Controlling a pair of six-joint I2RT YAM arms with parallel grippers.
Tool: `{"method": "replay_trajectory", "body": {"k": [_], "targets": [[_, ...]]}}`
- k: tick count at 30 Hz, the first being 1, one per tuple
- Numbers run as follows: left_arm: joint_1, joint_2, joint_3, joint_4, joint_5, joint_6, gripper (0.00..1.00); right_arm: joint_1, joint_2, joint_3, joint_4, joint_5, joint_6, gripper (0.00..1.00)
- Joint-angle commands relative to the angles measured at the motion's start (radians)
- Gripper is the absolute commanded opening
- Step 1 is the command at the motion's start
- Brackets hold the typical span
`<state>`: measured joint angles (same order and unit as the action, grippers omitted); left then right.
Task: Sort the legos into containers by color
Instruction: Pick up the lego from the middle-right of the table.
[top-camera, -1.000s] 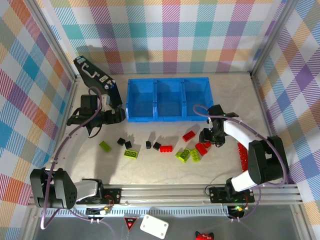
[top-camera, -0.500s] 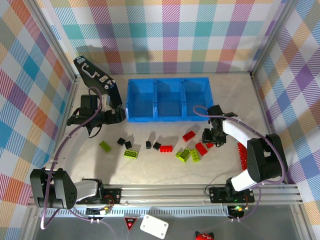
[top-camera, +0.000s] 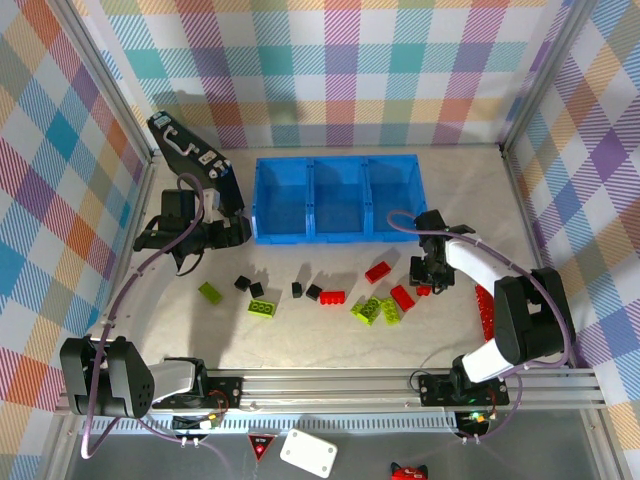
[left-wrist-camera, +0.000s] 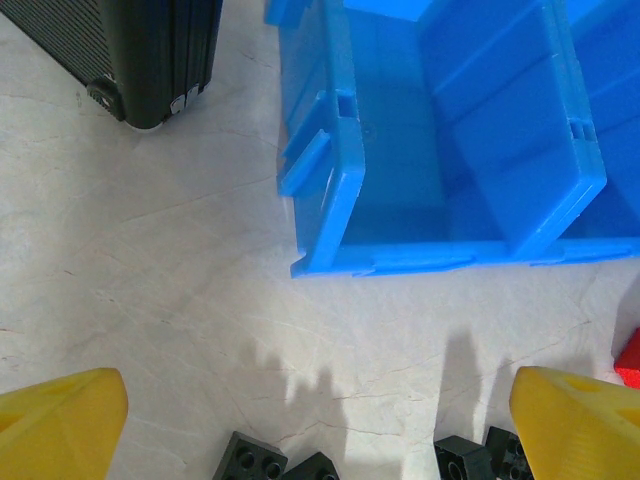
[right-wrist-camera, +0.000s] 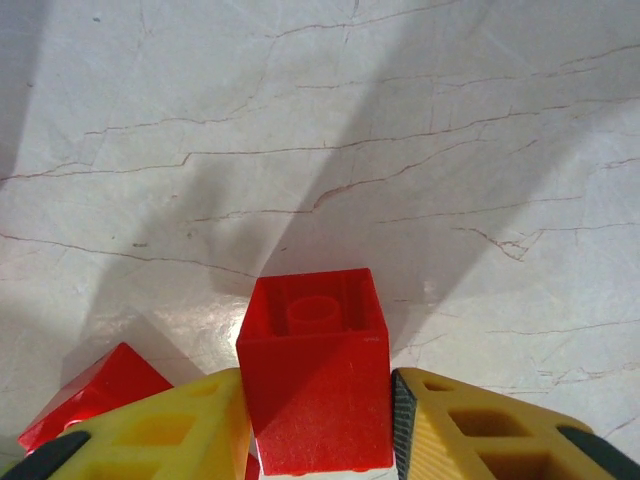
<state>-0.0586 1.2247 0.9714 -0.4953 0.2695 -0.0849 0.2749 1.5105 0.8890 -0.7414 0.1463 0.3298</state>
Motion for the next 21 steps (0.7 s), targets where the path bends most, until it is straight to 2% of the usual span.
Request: {"method": "replay_trajectory", "body": {"k": [1,12,21], "targets": [[-0.006,-0.01,-0.007,0.006,0.013,0.016,0.98,0.002,0.004,-0.006,-0.007,0.012,0.011,0.39],[-0.006,-0.022,-0.008,0.008,0.013,0.01,0.98,0.003,-0.037,0.045,-0.054,0.006,0.019,0.37],[-0.006,-0.026,-0.008,0.003,0.009,0.014,0.98,0.005,-0.033,0.233,-0.156,-0.022,0.006,0.36]]}}
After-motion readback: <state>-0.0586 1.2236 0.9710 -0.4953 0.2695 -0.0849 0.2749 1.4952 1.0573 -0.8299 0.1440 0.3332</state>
